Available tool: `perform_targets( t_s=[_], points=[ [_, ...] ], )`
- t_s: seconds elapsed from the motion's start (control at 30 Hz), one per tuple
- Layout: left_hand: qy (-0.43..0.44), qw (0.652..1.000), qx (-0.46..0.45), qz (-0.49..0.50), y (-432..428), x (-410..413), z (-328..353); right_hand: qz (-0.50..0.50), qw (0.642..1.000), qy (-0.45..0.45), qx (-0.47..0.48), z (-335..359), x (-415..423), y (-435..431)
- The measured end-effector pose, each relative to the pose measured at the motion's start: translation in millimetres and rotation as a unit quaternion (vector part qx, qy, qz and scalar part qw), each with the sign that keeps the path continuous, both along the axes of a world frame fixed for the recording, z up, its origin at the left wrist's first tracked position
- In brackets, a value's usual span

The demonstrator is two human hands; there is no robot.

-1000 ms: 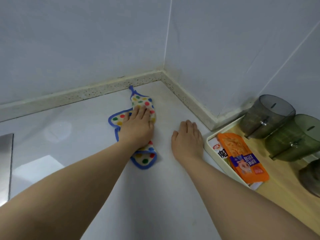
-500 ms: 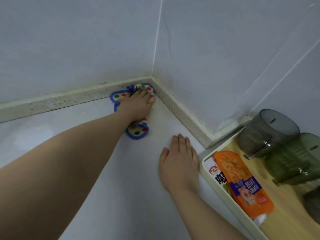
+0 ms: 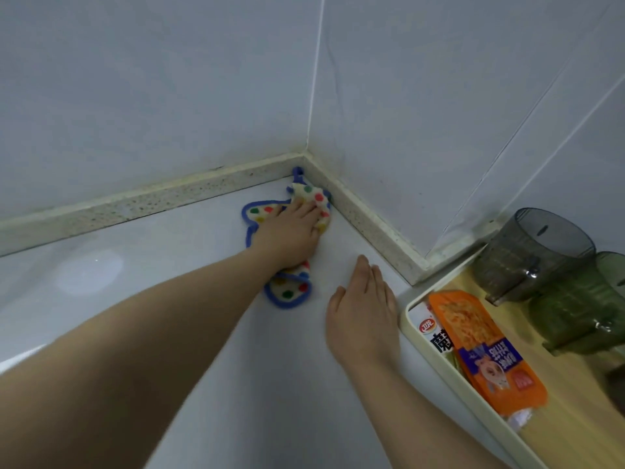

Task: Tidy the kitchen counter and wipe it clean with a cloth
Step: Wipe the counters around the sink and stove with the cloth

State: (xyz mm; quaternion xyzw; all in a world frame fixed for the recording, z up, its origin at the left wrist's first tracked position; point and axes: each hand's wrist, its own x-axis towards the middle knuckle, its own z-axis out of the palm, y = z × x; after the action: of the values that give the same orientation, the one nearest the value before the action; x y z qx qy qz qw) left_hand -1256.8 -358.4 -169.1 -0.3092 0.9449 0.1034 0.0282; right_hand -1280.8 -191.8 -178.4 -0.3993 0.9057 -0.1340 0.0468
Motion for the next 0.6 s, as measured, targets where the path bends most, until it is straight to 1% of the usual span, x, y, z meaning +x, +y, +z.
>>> perform_targets(
  t_s=[0.07, 0.13, 0.23, 0.3, 0.37, 0.4, 0.43, 0.47, 0.53, 0.6],
  points=[
    [0.006, 1.0, 0.004, 0.002, 16.4, -0.1, -0.5, -0.004, 1.0, -0.007, -0.01, 0.9, 2.4, -0.8],
    [0.016, 0.999, 0.023, -0.045, 38.8, 15.4, -0.5, -0.01, 1.0, -0.016, -0.022, 1.4, 4.4, 0.8],
    [0.017, 0.994, 0.046, -0.101, 57.5, 43.0, -0.8, -0.001, 0.995, -0.043, -0.087, 4.5, 4.6, 4.2],
    [0.012, 0.995, 0.059, -0.085, 50.2, 44.4, -0.5, -0.012, 0.982, -0.115, -0.153, 8.1, 7.2, 9.8],
    [0.015, 0.999, 0.05, -0.014, 41.2, 35.4, -0.6, -0.016, 0.966, -0.167, -0.196, 16.5, 6.9, 16.4],
    [0.017, 0.999, 0.044, 0.016, 39.1, 29.9, 0.0, -0.017, 0.963, -0.166, -0.211, 21.2, 4.8, 18.8],
    [0.016, 0.999, 0.041, 0.029, 42.0, 24.3, 0.4, -0.018, 0.963, -0.146, -0.225, 27.3, 1.6, 22.4],
    [0.016, 0.999, 0.042, 0.029, 48.3, 21.3, 0.1, -0.015, 0.968, -0.106, -0.226, 33.9, -1.9, 24.3],
    [0.023, 0.998, 0.056, -0.01, 72.0, 20.9, -0.8, -0.008, 0.98, -0.024, -0.2, 47.4, -12.9, 27.3],
    [0.027, 0.995, 0.064, -0.076, 97.2, 23.0, -0.4, -0.053, 0.988, -0.003, -0.146, 59.0, -28.2, 33.1]
  ],
)
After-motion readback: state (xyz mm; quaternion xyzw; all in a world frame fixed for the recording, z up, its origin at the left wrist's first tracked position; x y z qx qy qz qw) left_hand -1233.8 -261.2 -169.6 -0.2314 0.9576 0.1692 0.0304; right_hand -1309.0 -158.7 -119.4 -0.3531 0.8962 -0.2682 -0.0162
